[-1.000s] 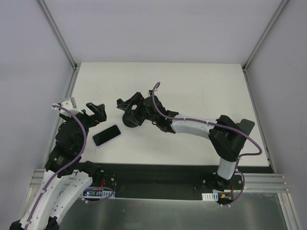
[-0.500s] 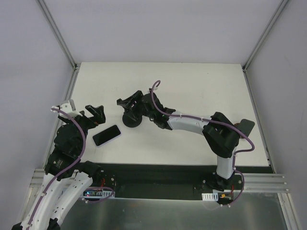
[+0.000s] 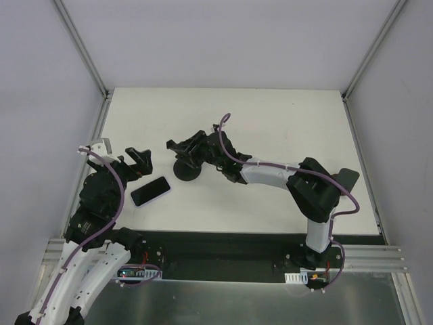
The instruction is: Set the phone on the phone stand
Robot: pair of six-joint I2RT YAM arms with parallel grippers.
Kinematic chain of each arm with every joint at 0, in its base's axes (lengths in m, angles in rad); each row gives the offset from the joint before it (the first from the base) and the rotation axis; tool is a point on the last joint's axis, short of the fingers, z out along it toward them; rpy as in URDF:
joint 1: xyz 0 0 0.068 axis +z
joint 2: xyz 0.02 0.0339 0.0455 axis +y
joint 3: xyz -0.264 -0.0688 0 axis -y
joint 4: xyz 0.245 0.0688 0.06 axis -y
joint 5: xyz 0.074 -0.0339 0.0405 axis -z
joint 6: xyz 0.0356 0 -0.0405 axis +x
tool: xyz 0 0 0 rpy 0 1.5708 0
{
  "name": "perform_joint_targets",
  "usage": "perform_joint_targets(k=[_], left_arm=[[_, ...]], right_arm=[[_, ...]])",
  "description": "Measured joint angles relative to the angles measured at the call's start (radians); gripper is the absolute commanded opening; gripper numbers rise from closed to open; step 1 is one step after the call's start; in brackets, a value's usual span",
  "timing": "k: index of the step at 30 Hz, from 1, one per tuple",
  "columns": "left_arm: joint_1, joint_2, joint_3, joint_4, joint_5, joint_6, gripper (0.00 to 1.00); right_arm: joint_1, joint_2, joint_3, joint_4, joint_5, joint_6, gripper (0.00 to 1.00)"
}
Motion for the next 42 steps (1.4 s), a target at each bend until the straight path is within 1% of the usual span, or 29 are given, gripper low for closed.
perform_joint_targets(k=[2,5,8,11,14,17,19,23,26,29,32,33,35,36,38,39,41,42], left_arm=[[0.000,0.005,0.000,0.000,0.005,0.000,0.99],[0.000,0.013,0.000,0.000,0.021,0.000,0.99],[0.000,0.033,0.000,0.000,0.058,0.000,0.99],[0.000,0.067,0.000,0.000,0.105,0.000,0.99],[0.000,0.100,0.000,0.000,0.138,0.000,0.99],[0.000,0.120,0.000,0.000,0.174,-0.001,0.99],[0.000,0.127,0.000,0.000,0.191,-0.001,0.99],[0.000,0.140,0.000,0.000,0.218,-0.001,0.99],[0.009,0.151,0.000,0.001,0.242,-0.003,0.99],[0.030,0.160,0.000,0.003,0.265,-0.005,0.99],[0.047,0.167,0.000,0.004,0.287,-0.005,0.99],[0.047,0.170,0.000,0.004,0.293,-0.006,0.99],[0.052,0.172,0.000,0.004,0.302,-0.006,0.99],[0.053,0.173,0.000,0.004,0.309,-0.006,0.99],[0.054,0.175,0.000,0.006,0.315,-0.007,0.99],[0.057,0.176,0.000,0.006,0.319,-0.007,0.99],[0.060,0.179,0.000,0.008,0.327,-0.006,0.99],[0.064,0.181,0.000,0.009,0.331,-0.006,0.99]], right_arm=[[-0.012,-0.013,-0.021,0.013,-0.026,-0.010,0.35],[-0.043,-0.045,-0.058,0.019,-0.097,-0.066,0.24],[-0.081,-0.075,-0.097,0.026,-0.166,-0.127,0.20],[-0.130,-0.102,-0.127,0.026,-0.266,-0.207,0.19],[-0.193,-0.112,-0.135,0.018,-0.410,-0.302,0.20],[-0.248,-0.118,-0.131,-0.026,-0.551,-0.412,0.20],[-0.275,-0.128,-0.090,-0.154,-0.629,-0.521,0.22],[-0.288,-0.134,0.035,-0.457,-0.710,-0.812,0.25],[-0.301,-0.153,0.045,-0.589,-0.782,-0.954,0.28],[-0.345,-0.158,0.066,-0.715,-0.860,-1.072,0.29],[-0.409,-0.157,0.078,-0.785,-0.914,-1.132,0.39],[-0.429,-0.155,0.081,-0.805,-0.930,-1.145,0.45],[-0.463,-0.146,0.092,-0.835,-0.952,-1.162,0.53],[-0.473,-0.140,0.099,-0.848,-0.961,-1.169,0.59],[-0.485,-0.129,0.117,-0.880,-0.962,-1.198,0.66],[-0.488,-0.122,0.127,-0.894,-0.961,-1.213,0.73],[-0.493,-0.114,0.138,-0.918,-0.954,-1.234,0.79],[-0.496,-0.114,0.140,-0.926,-0.949,-1.245,0.84]])
